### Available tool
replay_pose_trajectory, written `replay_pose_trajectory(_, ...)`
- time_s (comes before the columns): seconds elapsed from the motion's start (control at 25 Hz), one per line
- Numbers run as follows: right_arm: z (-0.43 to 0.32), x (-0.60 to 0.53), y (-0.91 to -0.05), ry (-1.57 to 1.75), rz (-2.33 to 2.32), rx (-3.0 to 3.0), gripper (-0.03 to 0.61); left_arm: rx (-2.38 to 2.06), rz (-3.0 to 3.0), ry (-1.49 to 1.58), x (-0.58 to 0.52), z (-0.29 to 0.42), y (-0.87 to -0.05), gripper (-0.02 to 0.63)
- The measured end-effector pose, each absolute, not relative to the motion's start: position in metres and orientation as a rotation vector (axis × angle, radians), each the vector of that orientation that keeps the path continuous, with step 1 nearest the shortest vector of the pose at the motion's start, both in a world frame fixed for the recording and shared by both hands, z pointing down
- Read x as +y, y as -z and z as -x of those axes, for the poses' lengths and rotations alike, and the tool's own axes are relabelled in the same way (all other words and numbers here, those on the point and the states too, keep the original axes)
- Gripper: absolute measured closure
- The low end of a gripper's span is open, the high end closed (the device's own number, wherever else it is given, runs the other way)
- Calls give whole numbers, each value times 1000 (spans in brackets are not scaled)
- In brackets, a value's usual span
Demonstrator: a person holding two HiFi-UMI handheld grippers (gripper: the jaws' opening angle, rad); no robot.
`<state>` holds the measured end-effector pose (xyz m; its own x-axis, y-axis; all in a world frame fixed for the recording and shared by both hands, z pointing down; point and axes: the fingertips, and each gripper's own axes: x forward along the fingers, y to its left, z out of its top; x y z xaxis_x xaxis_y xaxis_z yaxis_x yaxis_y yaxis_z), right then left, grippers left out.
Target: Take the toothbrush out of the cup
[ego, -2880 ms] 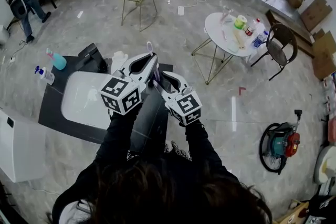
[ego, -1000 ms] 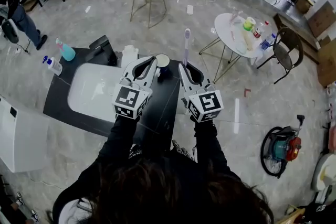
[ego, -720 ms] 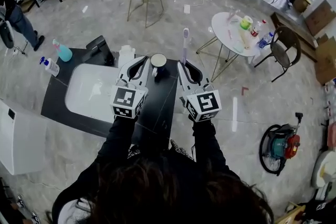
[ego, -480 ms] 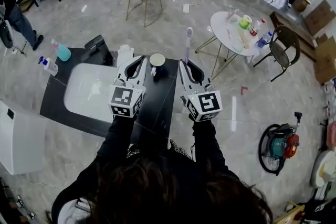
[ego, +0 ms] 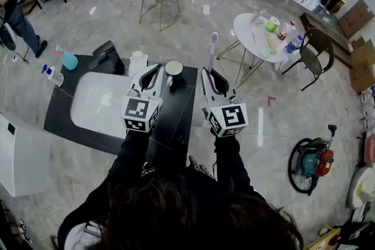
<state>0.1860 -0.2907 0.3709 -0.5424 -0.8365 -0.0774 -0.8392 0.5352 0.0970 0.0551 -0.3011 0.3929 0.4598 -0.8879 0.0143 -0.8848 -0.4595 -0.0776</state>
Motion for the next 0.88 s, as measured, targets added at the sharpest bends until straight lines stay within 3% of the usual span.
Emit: replay_pose_trajectory(0.88, -187, -289, -376, -215, 1493, 2742, 531, 1591, 2637, 81, -299, -59, -390, 606)
